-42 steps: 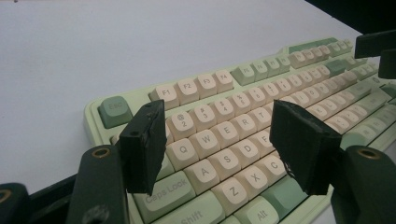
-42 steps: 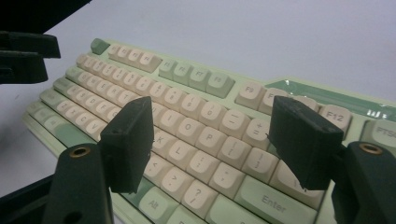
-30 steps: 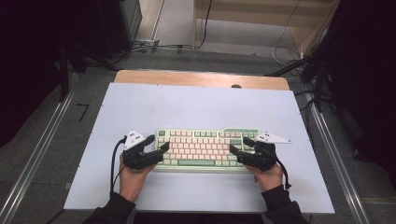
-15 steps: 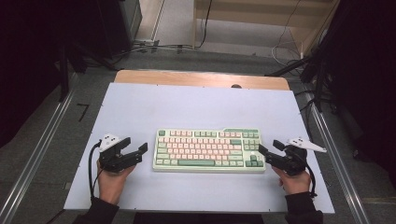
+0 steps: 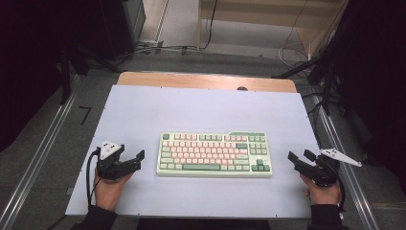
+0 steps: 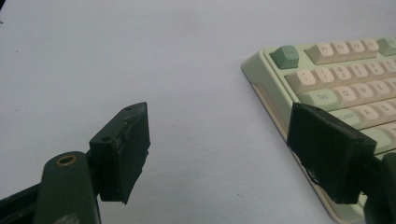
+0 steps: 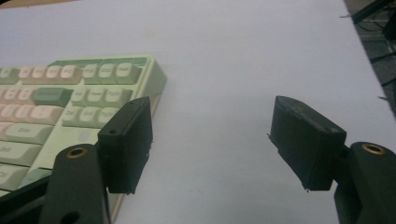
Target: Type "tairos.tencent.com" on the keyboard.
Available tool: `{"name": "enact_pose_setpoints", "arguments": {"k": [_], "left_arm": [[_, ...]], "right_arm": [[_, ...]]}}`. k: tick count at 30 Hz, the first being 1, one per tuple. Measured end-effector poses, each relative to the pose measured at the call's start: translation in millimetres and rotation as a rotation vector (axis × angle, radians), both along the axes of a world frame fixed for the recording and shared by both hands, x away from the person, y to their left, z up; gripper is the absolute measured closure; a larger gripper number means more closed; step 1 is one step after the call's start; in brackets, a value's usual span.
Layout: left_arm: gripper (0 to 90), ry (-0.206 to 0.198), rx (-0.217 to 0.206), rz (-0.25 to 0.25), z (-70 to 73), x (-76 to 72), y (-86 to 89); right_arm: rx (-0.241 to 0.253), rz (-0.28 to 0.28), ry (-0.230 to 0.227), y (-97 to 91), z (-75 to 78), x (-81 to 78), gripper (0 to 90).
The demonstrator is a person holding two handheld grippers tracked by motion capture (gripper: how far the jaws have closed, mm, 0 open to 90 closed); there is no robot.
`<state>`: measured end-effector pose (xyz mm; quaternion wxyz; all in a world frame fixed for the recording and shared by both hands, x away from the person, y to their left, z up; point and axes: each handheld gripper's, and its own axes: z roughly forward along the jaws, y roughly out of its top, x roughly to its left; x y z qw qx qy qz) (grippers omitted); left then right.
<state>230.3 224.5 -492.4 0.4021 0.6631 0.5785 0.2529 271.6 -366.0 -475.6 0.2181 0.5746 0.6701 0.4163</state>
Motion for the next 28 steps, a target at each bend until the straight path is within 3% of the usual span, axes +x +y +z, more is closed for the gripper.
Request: {"name": "enact_pose_setpoints", "arguments": {"k": [9,17,28], "left_arm": [[20.9,0.018,0.006,0.03,-3.7,-0.4,3.1],[20.9,0.033,-0.01,0.075,-6.6,2.4,10.4],[19.1,0.048,-0.032,0.101,-6.5,3.4,12.7]], "right_arm": [[-0.024,-0.056,0.03,-14.2,-6.0,-1.8,28.1],[-0.038,-0.056,0.04,-11.5,-9.1,-0.6,28.1],[-0.038,-0.063,0.05,-9.2,-10.8,-0.4,26.6]]}}
